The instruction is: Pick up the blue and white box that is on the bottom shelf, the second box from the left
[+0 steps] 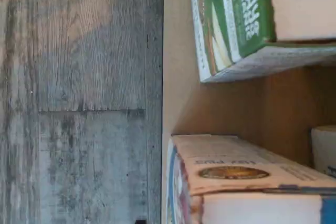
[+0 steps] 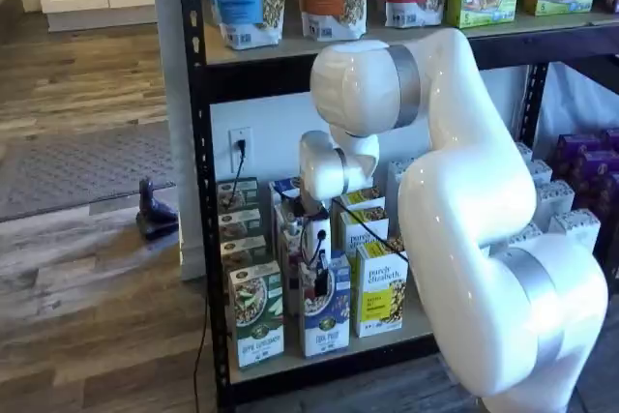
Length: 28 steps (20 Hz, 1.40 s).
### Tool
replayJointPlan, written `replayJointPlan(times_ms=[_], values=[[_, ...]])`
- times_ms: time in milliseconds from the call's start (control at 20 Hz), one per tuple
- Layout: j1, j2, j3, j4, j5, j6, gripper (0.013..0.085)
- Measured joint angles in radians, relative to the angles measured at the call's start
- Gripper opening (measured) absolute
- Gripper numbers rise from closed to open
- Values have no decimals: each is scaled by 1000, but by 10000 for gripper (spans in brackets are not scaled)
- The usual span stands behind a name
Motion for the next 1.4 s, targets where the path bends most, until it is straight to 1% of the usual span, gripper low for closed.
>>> replayJointPlan(times_ms=[100, 500, 750, 1000, 1050, 1100, 1200, 1250, 1300, 1400], values=[[1, 2, 8, -3, -15, 3, 850], [-8, 1, 32, 5, -53, -13, 850], [-8, 8, 28, -6, -55, -3, 850], [-7, 9, 40, -8, -84, -1, 850], [-7, 9, 41, -6, -85, -4, 810], [-8, 9, 41, -5, -85, -5, 810], [-9, 9, 42, -6, -85, -5, 730], [-9, 9, 42, -6, -84, -5, 730], [-9, 10, 40, -6, -80, -5, 690], [-9, 11, 35, -10, -70, -1, 690]])
